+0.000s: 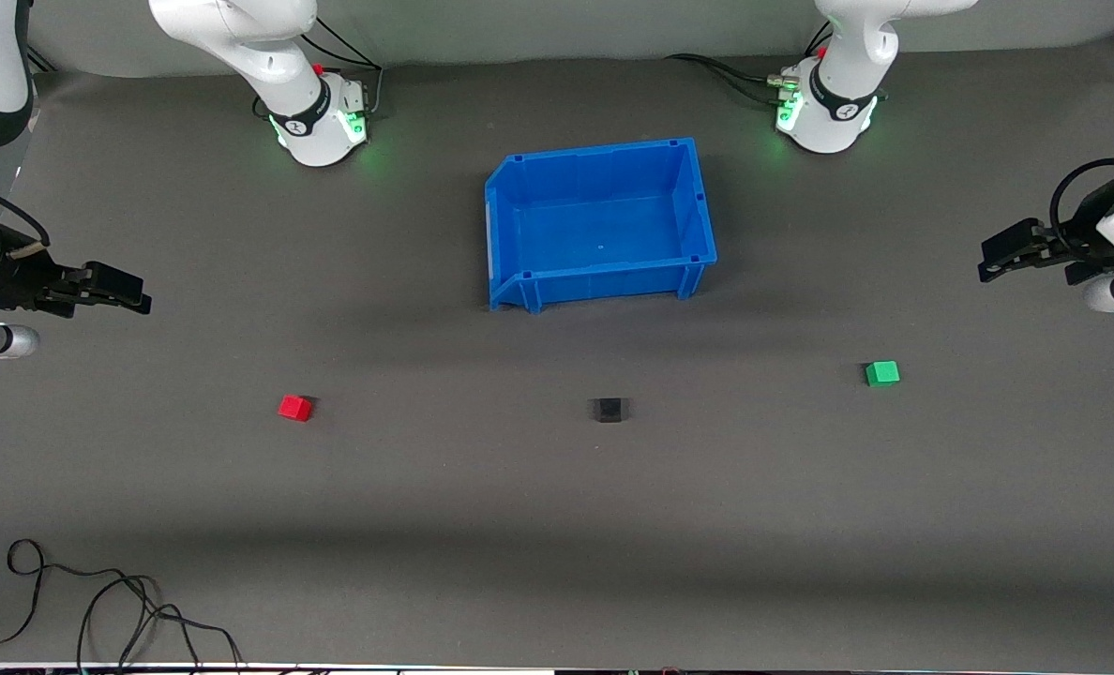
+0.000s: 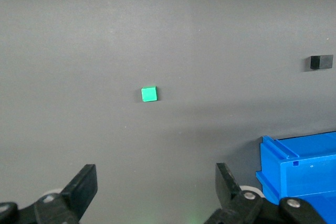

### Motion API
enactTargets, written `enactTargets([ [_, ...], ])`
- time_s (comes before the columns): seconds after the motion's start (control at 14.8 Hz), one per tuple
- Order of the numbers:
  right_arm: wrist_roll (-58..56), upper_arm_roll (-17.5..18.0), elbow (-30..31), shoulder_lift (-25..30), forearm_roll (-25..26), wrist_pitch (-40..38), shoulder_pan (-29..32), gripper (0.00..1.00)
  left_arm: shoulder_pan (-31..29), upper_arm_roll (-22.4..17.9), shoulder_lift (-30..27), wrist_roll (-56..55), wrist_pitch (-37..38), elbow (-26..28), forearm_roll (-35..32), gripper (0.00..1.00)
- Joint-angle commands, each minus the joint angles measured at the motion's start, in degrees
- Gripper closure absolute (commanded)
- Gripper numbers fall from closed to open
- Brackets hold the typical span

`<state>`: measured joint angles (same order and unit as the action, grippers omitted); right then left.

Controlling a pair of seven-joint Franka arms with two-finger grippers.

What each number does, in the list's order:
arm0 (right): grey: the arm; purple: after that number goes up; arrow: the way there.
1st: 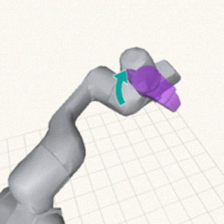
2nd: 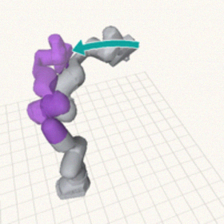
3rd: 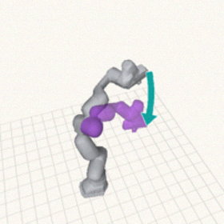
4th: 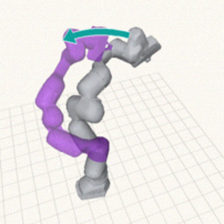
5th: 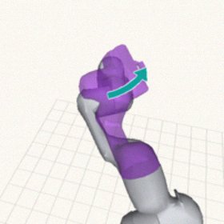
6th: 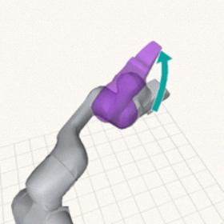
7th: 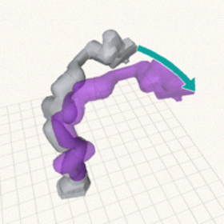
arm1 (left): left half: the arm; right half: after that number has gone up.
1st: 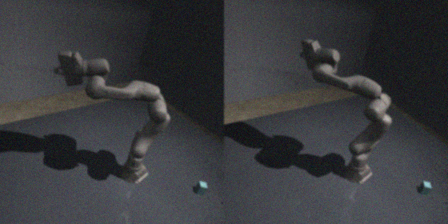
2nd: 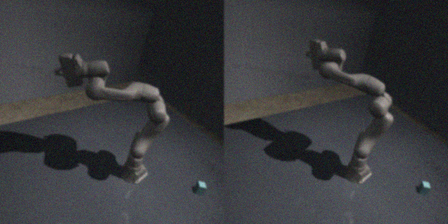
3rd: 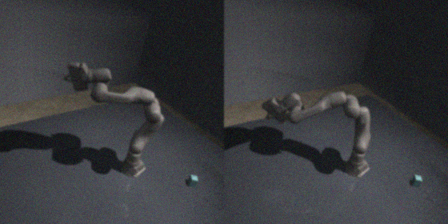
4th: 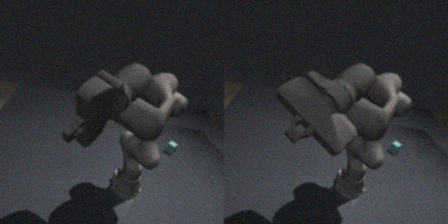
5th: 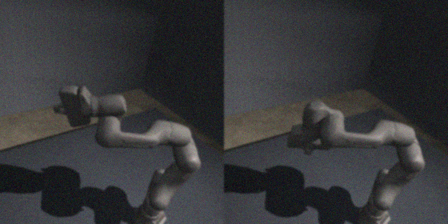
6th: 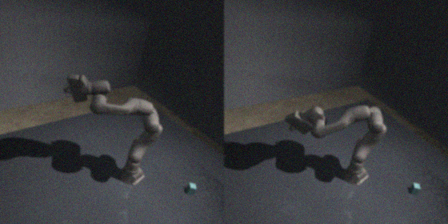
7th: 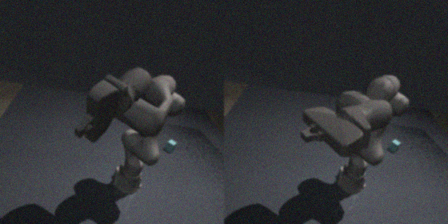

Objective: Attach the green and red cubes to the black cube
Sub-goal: 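Move the right gripper toward the red cube while the left gripper approaches green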

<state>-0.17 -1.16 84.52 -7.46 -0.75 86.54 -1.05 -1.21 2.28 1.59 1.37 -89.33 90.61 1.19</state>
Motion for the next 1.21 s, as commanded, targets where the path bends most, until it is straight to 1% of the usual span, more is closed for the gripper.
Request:
enactTargets([
  [0.0,-1.32,-0.43,-0.4,0.17,-0.83,-0.5,-0.17,0.0,-0.02,0.09,-0.19,-0.14,1.26,-0.61,-0.75,0.0],
  [0.27,-0.01,-0.43,-0.49,-0.36,-0.39,0.29,-0.53,0.0,-0.02,0.09,-0.19,-0.23,1.35,-0.61,-0.75,0.0],
  [0.4,5.94,-0.34,-0.41,-0.89,-0.48,1.7,-0.35,0.0,-0.02,0.09,-0.36,-0.4,1.44,-0.61,-0.49,0.0],
  [0.54,7.64,-0.25,-0.4,-2.03,-0.66,1.7,-0.61,0.0,-0.19,-0.08,-0.54,-0.84,1.53,-0.7,-0.22,0.0],
  [0.61,8.78,-0.25,-0.4,-2.47,-0.83,1.7,-0.62,0.0,-0.72,-0.52,-0.54,-2.93,1.96,-0.7,0.21,0.0],
  [0.94,10.19,-0.34,-0.4,-4.84,-0.66,1.53,0.0,0.0,-0.99,-0.79,-0.45,-21.64,3.81,-1.14,0.57,0.0],
  [1.01,11.85,-0.43,-0.32,-5.37,-0.57,1.53,0.35,0.0,-1.25,-0.96,-0.27,-26.72,3.64,-1.14,0.66,0.0],
  [1.15,19.38,-0.51,-0.4,-6.07,-0.57,1.53,0.44,0.0,-1.34,-1.05,0.08,-34.82,3.29,-1.32,1.62,0.0],
])
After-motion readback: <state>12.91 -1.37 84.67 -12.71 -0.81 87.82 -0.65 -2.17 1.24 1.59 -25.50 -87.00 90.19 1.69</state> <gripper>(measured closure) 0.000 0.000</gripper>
